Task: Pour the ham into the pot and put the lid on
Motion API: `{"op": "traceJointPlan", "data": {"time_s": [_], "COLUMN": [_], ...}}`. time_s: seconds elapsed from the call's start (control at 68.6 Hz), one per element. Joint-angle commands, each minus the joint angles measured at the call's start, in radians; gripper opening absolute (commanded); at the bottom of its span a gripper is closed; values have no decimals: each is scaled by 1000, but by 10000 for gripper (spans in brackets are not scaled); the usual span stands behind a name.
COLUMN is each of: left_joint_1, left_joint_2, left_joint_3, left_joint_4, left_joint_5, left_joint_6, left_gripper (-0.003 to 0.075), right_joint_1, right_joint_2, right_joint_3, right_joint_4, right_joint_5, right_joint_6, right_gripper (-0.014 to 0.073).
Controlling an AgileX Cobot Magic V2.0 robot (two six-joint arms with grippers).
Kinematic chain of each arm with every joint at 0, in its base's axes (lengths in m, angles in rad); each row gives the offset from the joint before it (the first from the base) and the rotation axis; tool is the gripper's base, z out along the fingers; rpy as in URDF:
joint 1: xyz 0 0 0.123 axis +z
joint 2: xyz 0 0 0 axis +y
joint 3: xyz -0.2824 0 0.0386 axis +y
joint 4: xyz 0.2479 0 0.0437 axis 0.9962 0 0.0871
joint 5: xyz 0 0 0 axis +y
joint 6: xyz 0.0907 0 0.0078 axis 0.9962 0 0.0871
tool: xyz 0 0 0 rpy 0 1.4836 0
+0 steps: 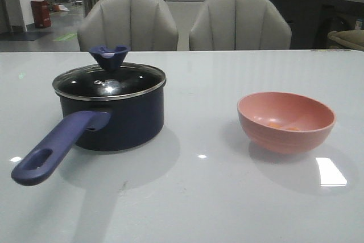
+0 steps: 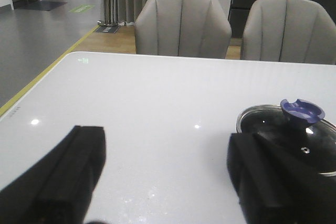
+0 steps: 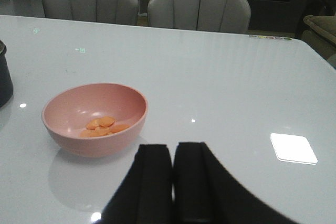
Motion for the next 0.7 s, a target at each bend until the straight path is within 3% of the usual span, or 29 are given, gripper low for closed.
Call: {"op": "traceJointPlan", "data": {"time_s": [0.0, 0.117, 0.263, 0.686], "left_joint_1": [-5, -5, -5, -5], "left_joint_2": [20, 21, 88, 558], "left_joint_3": [-29, -27, -87, -401], "left_joint_4": [-12, -80, -38, -12], "left_joint_5": [-108, -113, -31, 156], "left_joint_6": [-2, -2, -2, -2], "left_gripper": [598, 582, 582, 582], "right_joint_1": [-5, -5, -5, -5], "right_joint_2": [-19, -19, -19, -19], "right_joint_3": [-5, -5, -5, -5], "right_joint_4": [-8, -8, -8, -8], "right_joint_5": [-78, -78, -78, -78], "right_joint_6": [-1, -1, -1, -1], "right_gripper": [167, 167, 167, 167]}}
